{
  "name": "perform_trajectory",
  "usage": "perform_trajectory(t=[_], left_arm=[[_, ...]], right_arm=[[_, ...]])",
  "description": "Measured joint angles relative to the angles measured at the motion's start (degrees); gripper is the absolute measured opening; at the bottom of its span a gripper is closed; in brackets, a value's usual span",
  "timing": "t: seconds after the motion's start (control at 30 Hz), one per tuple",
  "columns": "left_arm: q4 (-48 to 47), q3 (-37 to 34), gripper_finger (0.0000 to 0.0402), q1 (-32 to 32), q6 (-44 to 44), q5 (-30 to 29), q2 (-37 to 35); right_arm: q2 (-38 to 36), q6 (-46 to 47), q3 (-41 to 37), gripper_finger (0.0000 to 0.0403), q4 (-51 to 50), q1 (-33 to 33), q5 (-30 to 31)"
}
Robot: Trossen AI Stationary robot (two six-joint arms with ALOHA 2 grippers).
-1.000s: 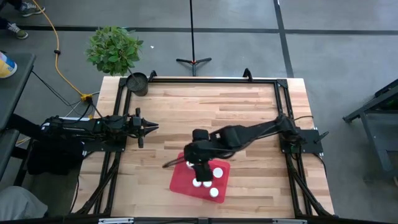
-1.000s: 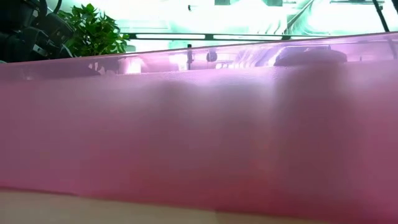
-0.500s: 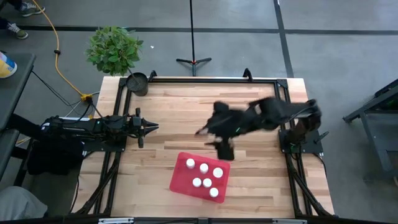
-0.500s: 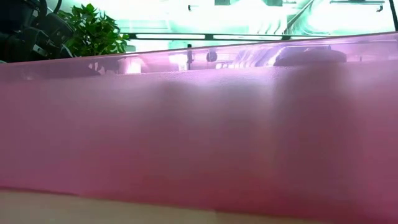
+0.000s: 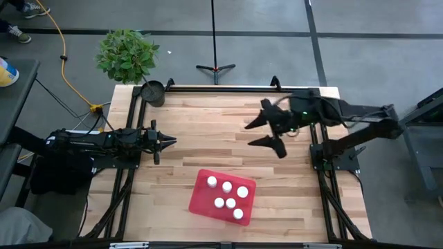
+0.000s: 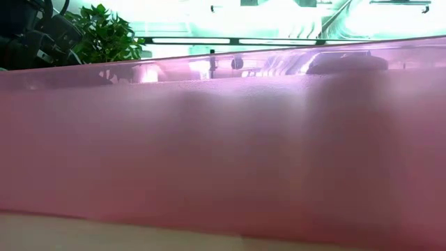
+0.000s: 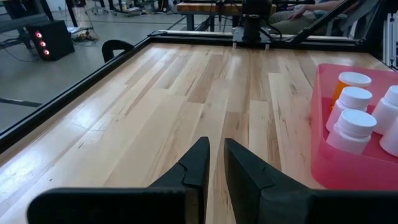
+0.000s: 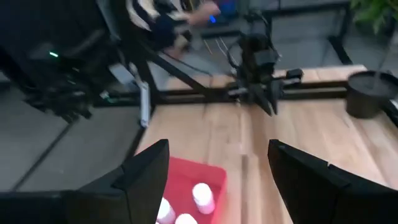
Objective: Pick and place pill bottles into a basket
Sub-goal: Return to Home Position
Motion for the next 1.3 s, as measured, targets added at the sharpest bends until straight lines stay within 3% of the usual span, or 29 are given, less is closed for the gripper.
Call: perform_trajectory(t=[0.23,0.4,0.6,0.73,1.07,1.3], left_arm=[[0.00,0.00,0.0083,0.01,0.00,0.00,0.00],[0.00,0.00,0.0083,0.01,0.00,0.00,0.02],[0.01,0.00,0.0083,-0.01,0.00,0.00,0.00],[0.00,0.00,0.0083,-0.01,0.00,0.00,0.00],[0.01,0.00,0.0083,0.00,0.00,0.00,0.01],[0.01,0.00,0.0083,-0.01,0.00,0.00,0.01]], right_arm=[[-15.69,2.96,-27.60,0.0264,23.44,-4.96,-3.19],[-23.88,3.21,-41.98,0.0264,35.81,-7.20,-4.48],[-30.22,11.48,-55.88,0.0264,50.34,-8.60,-12.44],[-32.90,16.59,-61.78,0.0264,56.56,-7.80,-13.52],[-37.37,18.30,-70.22,0.0264,59.15,-2.62,-13.12],[-45.31,21.41,-76.54,0.0264,62.93,-2.49,-12.42]])
